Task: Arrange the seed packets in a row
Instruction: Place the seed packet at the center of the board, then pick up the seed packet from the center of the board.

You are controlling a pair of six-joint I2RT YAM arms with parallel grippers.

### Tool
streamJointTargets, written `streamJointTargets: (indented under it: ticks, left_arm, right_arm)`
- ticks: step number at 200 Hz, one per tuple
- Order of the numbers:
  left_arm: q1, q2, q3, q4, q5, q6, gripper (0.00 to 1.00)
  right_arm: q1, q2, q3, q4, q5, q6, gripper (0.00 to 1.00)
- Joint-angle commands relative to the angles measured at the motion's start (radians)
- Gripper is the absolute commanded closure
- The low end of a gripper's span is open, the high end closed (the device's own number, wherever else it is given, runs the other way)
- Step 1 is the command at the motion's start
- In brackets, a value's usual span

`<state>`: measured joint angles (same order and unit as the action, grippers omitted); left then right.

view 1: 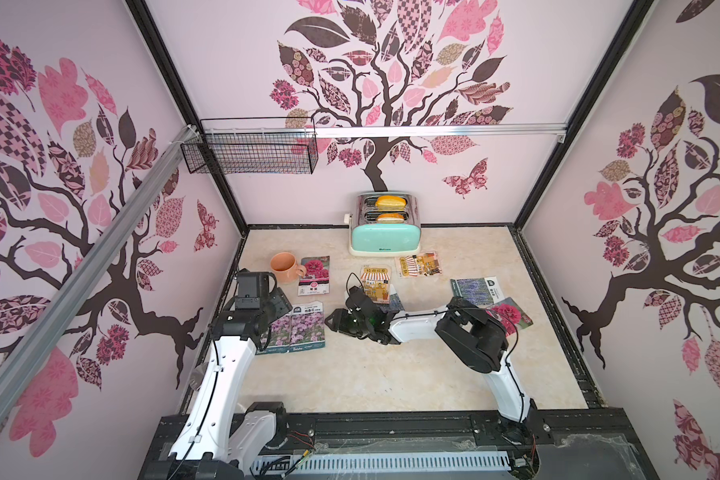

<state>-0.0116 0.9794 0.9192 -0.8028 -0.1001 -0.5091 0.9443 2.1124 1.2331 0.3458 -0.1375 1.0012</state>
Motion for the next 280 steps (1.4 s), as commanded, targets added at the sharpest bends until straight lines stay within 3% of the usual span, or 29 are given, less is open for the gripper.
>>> streamJointTargets:
  ticks: [1, 14, 43, 84, 109, 144, 207, 280]
  left_arm:
    - [0.003, 0.012, -0.018, 0.074, 0.175, 0.02, 0.22]
    - [-0.029, 0.034, -0.025, 0.129, 0.239, -0.006, 0.26]
    - [-0.231, 0.14, 0.032, 0.198, 0.128, -0.016, 0.25]
    - [-0.383, 0.413, 0.182, 0.227, 0.101, -0.037, 0.25]
    - [-0.454, 0.551, 0.238, 0.264, 0.082, -0.061, 0.23]
    - [-0.551, 0.724, 0.307, 0.263, 0.043, -0.09, 0.23]
    - [-0.569, 0.78, 0.276, 0.279, -0.02, -0.106, 0.2]
    - [-0.57, 0.869, 0.231, 0.374, 0.023, -0.146, 0.22]
  right_arm:
    - [-0.097, -0.145, -0.079, -0.095, 0.009, -0.192, 0.45]
    - [-0.156, -0.229, -0.113, -0.146, -0.038, -0.273, 0.44]
    - [-0.291, -0.432, -0.239, -0.229, -0.063, -0.338, 0.43]
    - [-0.509, -0.597, -0.363, -0.298, -0.103, -0.394, 0.42]
    - [-0.609, -0.618, -0.412, -0.283, -0.155, -0.403, 0.42]
    - [-0.645, -0.558, -0.429, -0.271, -0.232, -0.416, 0.42]
    - [-0.646, -0.402, -0.419, -0.205, -0.345, -0.414, 0.43]
    - [-0.641, -0.296, -0.355, -0.208, -0.39, -0.429, 0.44]
